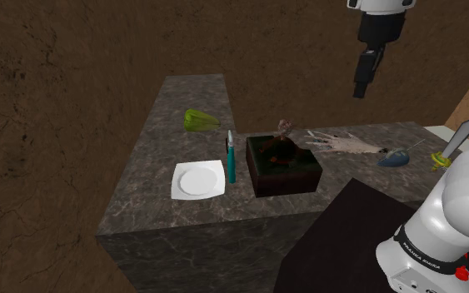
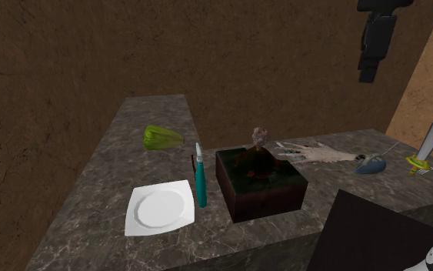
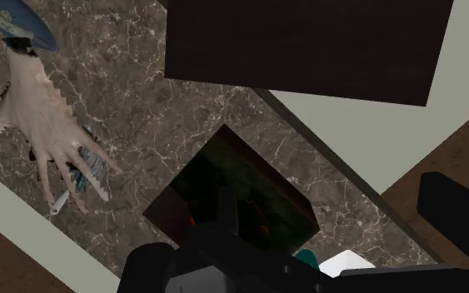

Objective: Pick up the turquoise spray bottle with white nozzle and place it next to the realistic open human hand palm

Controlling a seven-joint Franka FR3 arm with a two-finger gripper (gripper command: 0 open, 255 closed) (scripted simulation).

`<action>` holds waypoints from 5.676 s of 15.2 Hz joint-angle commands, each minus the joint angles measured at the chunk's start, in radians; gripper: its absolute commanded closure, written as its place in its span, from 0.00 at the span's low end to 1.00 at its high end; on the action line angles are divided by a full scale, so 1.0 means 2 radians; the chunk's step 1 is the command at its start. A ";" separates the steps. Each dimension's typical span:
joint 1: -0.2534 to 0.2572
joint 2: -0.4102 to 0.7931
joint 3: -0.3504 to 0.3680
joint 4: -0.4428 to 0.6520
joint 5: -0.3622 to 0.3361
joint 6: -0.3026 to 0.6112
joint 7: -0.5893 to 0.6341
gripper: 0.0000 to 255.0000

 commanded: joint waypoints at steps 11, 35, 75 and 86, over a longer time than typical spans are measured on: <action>-0.008 0.119 0.057 -0.028 0.032 0.159 0.118 0.00; -0.012 0.566 0.108 0.215 -0.072 0.377 0.406 0.00; -0.012 0.573 0.106 0.253 -0.070 0.348 0.404 1.00; -0.013 0.546 0.110 0.290 -0.056 0.285 0.390 1.00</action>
